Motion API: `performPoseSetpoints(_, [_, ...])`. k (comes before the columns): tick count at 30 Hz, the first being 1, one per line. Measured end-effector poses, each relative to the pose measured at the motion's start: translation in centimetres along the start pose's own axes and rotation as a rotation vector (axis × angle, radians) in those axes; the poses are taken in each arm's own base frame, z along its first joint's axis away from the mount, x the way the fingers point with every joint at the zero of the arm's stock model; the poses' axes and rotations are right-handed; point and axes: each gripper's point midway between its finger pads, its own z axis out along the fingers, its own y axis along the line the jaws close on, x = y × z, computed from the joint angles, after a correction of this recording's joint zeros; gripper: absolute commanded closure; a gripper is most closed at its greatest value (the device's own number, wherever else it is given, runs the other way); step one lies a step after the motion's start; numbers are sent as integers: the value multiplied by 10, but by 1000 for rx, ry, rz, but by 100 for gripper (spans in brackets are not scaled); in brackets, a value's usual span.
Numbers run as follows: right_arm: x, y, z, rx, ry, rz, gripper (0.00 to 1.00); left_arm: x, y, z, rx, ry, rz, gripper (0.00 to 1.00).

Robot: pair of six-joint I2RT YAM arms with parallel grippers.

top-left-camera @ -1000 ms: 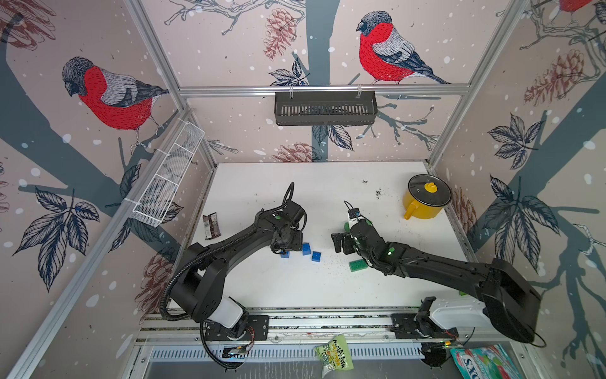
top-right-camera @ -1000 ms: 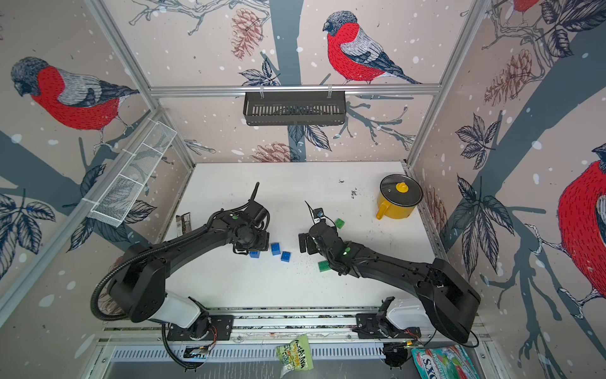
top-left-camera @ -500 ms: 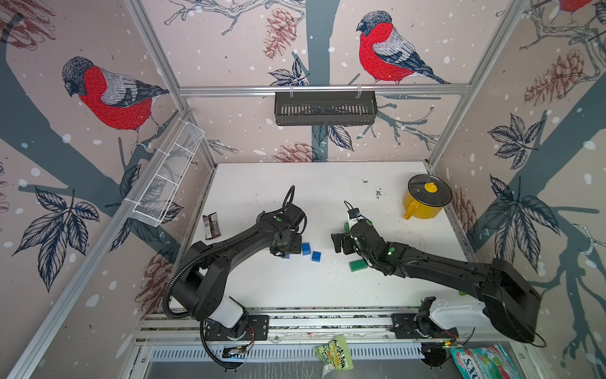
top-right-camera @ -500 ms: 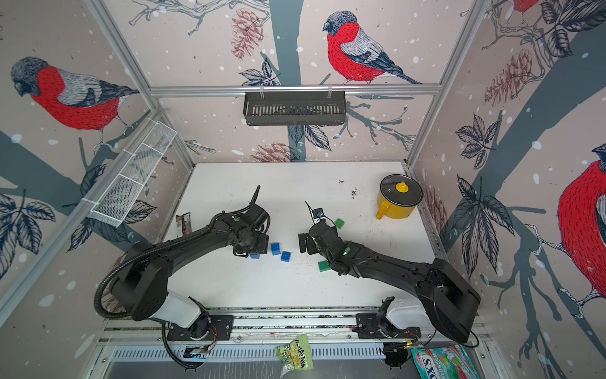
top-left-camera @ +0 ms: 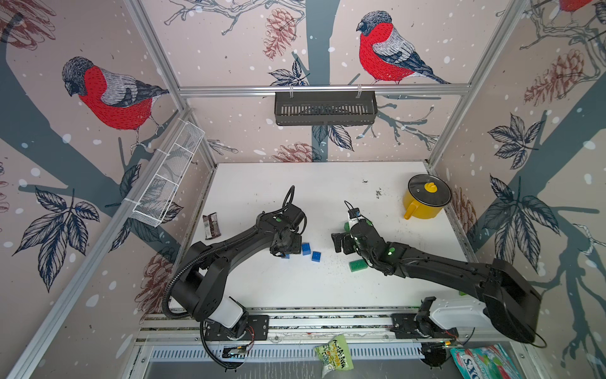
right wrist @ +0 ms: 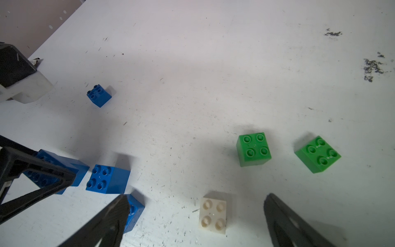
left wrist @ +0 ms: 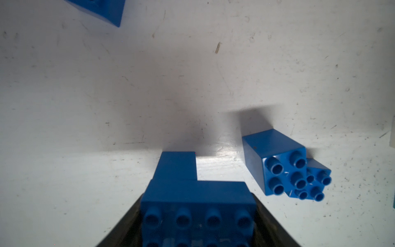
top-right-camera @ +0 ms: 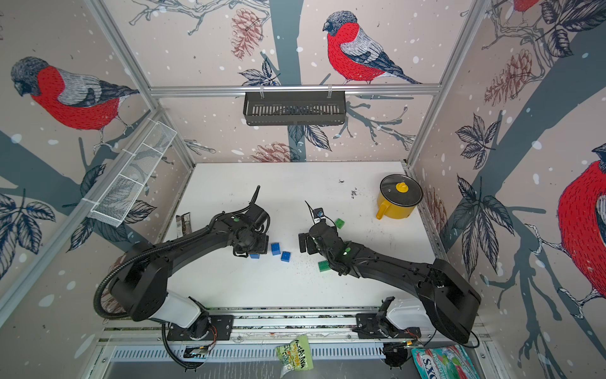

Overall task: Assemble the letter h with lego
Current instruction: Assemble the lego brick with the lego brick.

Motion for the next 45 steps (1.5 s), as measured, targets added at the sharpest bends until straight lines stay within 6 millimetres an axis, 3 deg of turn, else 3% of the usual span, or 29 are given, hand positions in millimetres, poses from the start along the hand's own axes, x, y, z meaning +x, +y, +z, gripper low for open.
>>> performPoseSetpoints(37, [-1,-1,0,6,-4,1,1,9,4,10,-3,-7,8,36])
performPoseSetpoints(45, [-1,-2,-1,9,-7,1,1,3,3,7,-8,-22,7,36])
